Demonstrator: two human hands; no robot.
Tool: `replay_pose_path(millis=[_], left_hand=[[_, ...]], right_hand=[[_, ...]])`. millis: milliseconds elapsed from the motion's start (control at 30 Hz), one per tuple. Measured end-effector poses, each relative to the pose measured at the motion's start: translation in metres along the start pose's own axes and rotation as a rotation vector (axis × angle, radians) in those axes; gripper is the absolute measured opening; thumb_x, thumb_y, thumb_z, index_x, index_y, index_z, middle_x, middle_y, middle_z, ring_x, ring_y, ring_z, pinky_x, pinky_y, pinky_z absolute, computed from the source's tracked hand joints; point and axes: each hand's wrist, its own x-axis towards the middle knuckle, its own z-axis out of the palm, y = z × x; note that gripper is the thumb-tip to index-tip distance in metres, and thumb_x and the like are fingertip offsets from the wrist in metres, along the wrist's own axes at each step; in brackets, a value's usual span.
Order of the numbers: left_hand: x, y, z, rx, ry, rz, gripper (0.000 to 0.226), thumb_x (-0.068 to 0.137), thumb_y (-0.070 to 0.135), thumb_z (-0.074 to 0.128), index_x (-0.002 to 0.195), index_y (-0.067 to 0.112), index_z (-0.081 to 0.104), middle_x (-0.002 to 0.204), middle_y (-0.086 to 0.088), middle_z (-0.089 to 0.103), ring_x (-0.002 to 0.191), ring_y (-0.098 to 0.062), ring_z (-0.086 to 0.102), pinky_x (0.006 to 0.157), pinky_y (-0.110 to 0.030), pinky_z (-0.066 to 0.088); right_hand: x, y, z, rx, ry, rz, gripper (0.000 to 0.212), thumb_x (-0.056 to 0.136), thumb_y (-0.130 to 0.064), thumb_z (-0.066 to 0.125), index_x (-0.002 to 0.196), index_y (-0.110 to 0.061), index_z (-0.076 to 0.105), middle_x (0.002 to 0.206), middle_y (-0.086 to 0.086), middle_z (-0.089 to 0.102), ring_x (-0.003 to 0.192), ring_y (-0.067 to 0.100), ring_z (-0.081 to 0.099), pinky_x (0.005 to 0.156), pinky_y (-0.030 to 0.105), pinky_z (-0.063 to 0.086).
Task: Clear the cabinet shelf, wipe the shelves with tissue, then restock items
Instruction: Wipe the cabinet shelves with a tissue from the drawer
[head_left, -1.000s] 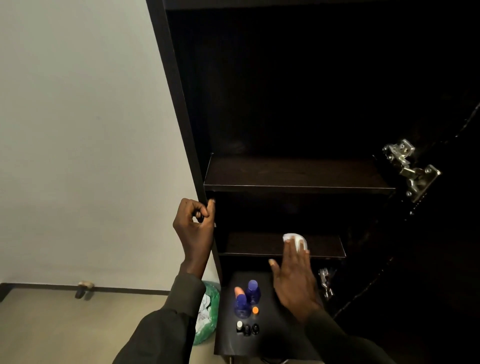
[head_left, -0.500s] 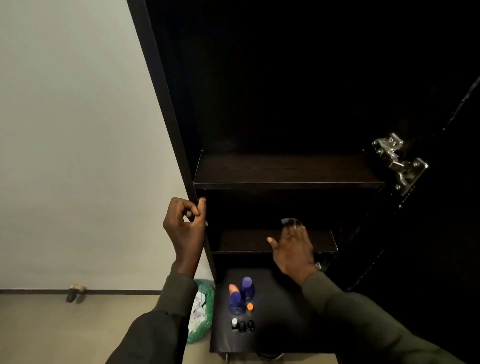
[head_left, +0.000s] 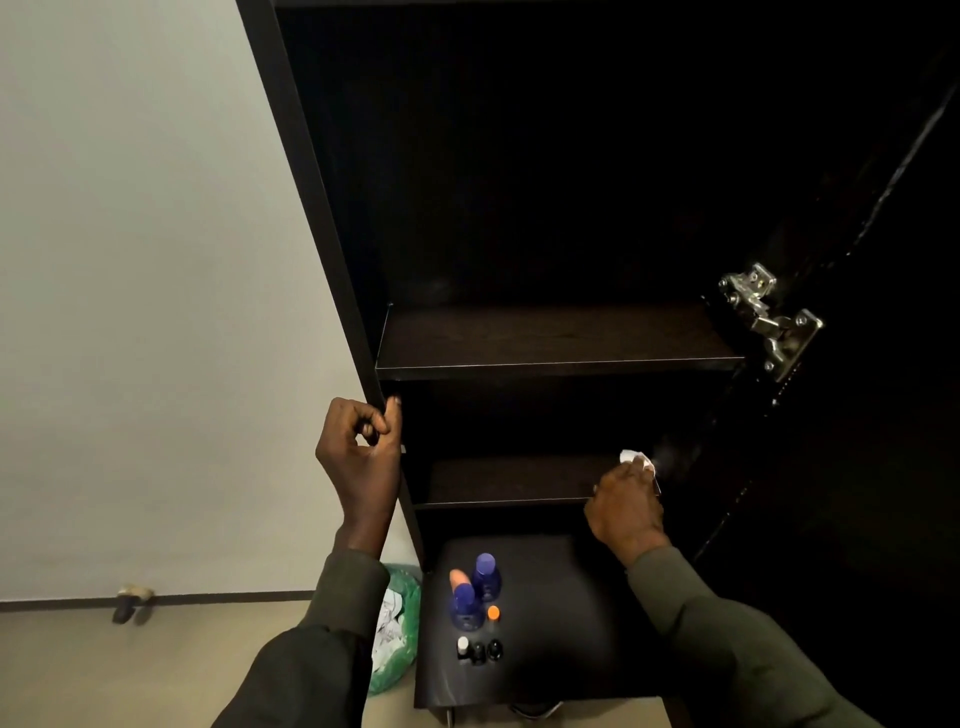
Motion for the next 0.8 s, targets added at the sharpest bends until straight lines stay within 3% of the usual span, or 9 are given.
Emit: replay_pose_path(millis=[100, 200, 300, 500, 633, 800], left_hand=[[0.0, 0.001, 0.0, -0.006, 0.0, -0.007, 0.034, 0.088, 0.001, 0.071, 0.066, 0.008, 0.046, 0.068, -0.006, 0.047, 0.06, -0.019, 0.042, 0.06, -0.019, 0.035], [0.0, 0.001, 0.001, -0.014, 0.004, -0.009, 0.035, 0.088, 0.002, 0.071, 0.066, 0.011, 0.046, 0.068, -0.005, 0.047, 0.06, -0.016, 0.043, 0.06, -0.019, 0.035], [0.0, 0.002, 0.001, -0.009, 0.008, -0.006, 0.036, 0.088, 0.002, 0.071, 0.066, 0.013, 0.045, 0.068, -0.004, 0.046, 0.06, -0.015, 0.042, 0.06, -0.019, 0.035], [0.0, 0.003, 0.001, -0.021, 0.008, -0.003, 0.037, 0.088, 0.001, 0.071, 0.066, 0.014, 0.044, 0.067, -0.003, 0.046, 0.059, -0.017, 0.042, 0.06, -0.018, 0.034], [0.0, 0.003, 0.0, -0.007, 0.003, -0.006, 0.036, 0.087, 0.001, 0.071, 0.066, 0.013, 0.045, 0.067, -0.003, 0.046, 0.06, -0.013, 0.042, 0.061, -0.013, 0.034], [0.0, 0.0, 0.001, 0.023, 0.0, -0.014, 0.032, 0.087, 0.002, 0.072, 0.068, 0.011, 0.048, 0.069, -0.003, 0.049, 0.064, -0.01, 0.045, 0.061, -0.012, 0.035]], right_hand=[[-0.019, 0.004, 0.0, 0.07, 0.009, 0.014, 0.063, 0.088, -0.029, 0.055, 0.134, 0.012, 0.044, 0.144, 0.03, 0.034, 0.14, 0.04, 0.026, 0.112, 0.038, 0.035], [-0.03, 0.011, -0.002, 0.199, 0.039, 0.026, 0.043, 0.084, -0.017, 0.067, 0.121, 0.002, 0.057, 0.143, 0.021, 0.033, 0.132, 0.031, 0.04, 0.097, 0.033, 0.05], [-0.028, 0.015, -0.01, 0.247, 0.05, 0.03, 0.023, 0.084, -0.011, 0.063, 0.106, -0.004, 0.065, 0.133, 0.016, 0.043, 0.12, 0.031, 0.05, 0.092, 0.035, 0.051], [-0.02, 0.013, -0.015, 0.247, 0.064, -0.035, 0.032, 0.087, -0.018, 0.06, 0.115, -0.004, 0.061, 0.132, 0.012, 0.047, 0.123, 0.03, 0.047, 0.095, 0.036, 0.049], [0.0, 0.012, -0.007, 0.292, 0.118, -0.059, 0.057, 0.098, -0.028, 0.046, 0.144, 0.002, 0.033, 0.154, 0.019, 0.027, 0.142, 0.033, 0.026, 0.116, 0.041, 0.029], [0.003, -0.018, 0.013, 0.189, 0.128, -0.121, 0.082, 0.097, -0.059, 0.01, 0.152, 0.001, 0.015, 0.161, 0.02, 0.01, 0.15, 0.034, -0.001, 0.123, 0.042, -0.001]])
